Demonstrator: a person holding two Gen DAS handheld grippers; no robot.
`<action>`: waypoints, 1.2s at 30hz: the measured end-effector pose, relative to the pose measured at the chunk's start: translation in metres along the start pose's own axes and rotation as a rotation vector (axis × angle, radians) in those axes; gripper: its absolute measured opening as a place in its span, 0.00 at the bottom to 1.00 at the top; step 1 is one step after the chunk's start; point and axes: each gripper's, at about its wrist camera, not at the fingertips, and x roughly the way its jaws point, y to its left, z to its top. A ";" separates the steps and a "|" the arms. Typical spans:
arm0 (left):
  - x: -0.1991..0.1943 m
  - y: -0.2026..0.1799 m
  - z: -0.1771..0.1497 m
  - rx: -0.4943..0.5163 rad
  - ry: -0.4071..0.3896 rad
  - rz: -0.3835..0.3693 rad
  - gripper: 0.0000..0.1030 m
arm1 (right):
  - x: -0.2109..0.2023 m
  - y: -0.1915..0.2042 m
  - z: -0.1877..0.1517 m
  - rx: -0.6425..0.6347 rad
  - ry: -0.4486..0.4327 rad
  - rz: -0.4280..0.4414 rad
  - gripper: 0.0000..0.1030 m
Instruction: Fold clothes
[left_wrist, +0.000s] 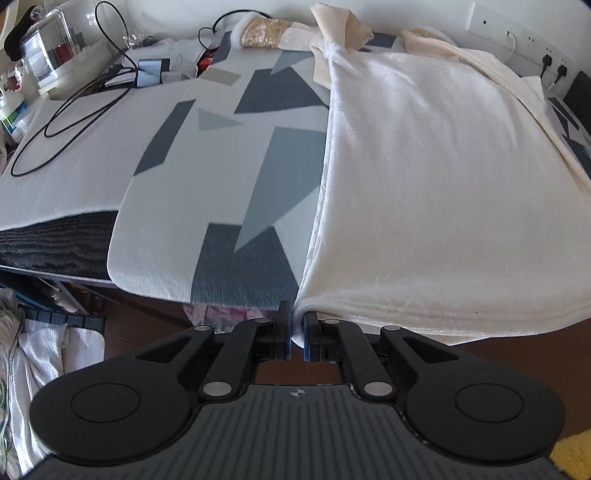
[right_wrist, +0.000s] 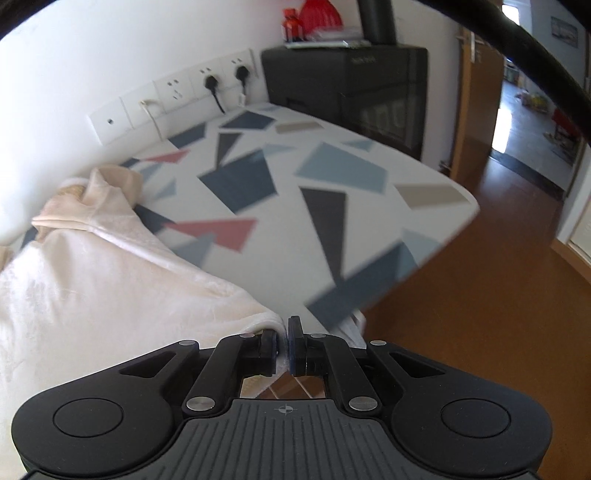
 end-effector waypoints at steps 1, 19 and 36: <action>0.002 0.000 -0.005 0.006 0.012 -0.001 0.06 | -0.001 -0.003 -0.005 0.000 0.010 -0.006 0.05; 0.003 -0.011 -0.028 0.121 0.169 -0.024 0.51 | 0.002 0.024 -0.053 -0.367 0.254 -0.066 0.51; -0.042 -0.011 0.093 -0.090 -0.129 -0.094 0.60 | -0.024 0.143 0.084 -0.376 -0.007 0.293 0.60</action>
